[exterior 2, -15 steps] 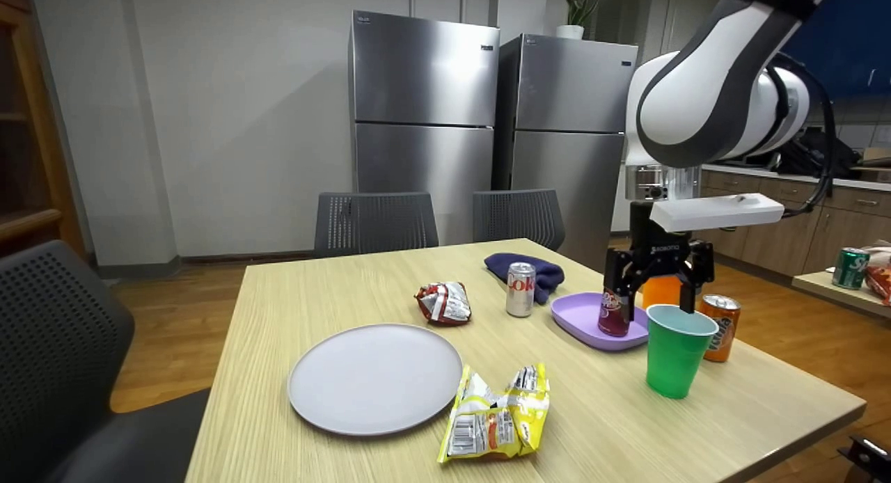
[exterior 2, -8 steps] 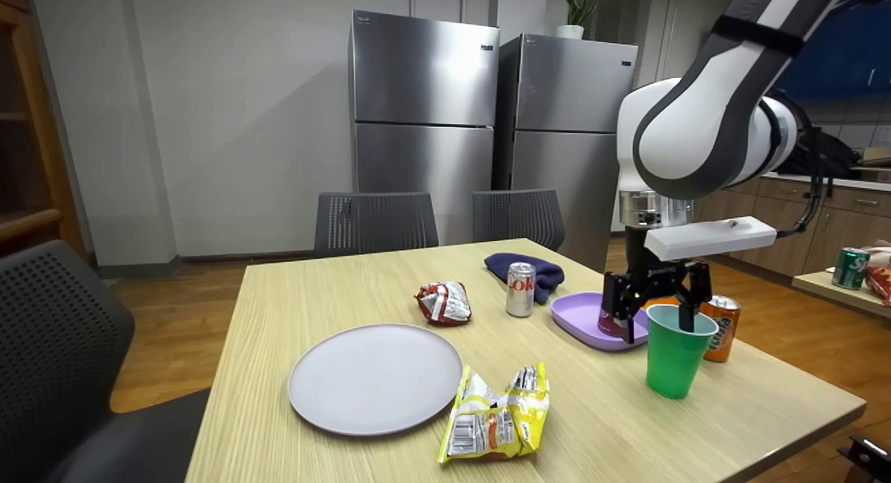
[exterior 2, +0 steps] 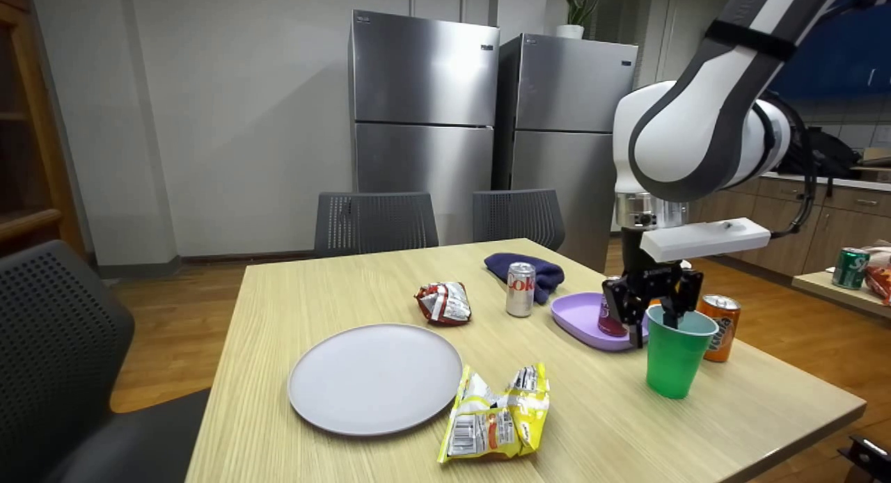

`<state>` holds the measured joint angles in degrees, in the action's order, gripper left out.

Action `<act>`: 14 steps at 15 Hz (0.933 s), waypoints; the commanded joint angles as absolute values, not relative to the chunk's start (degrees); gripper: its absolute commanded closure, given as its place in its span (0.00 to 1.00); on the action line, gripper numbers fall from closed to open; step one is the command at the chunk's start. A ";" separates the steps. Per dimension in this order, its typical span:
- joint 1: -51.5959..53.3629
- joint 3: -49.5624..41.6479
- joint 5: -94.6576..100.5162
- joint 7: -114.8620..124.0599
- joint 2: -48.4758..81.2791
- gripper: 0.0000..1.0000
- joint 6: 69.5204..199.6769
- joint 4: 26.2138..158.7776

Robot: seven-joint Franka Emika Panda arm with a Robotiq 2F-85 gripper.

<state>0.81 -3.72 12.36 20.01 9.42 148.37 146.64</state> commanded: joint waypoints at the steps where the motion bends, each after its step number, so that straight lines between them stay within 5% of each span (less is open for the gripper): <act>1: 1.78 -4.74 14.29 22.17 9.72 0.73 148.78 145.80; 5: 1.93 -5.07 15.12 22.57 9.13 1.00 148.35 145.76; 14: 2.98 -2.78 14.24 20.65 0.80 0.99 140.46 145.94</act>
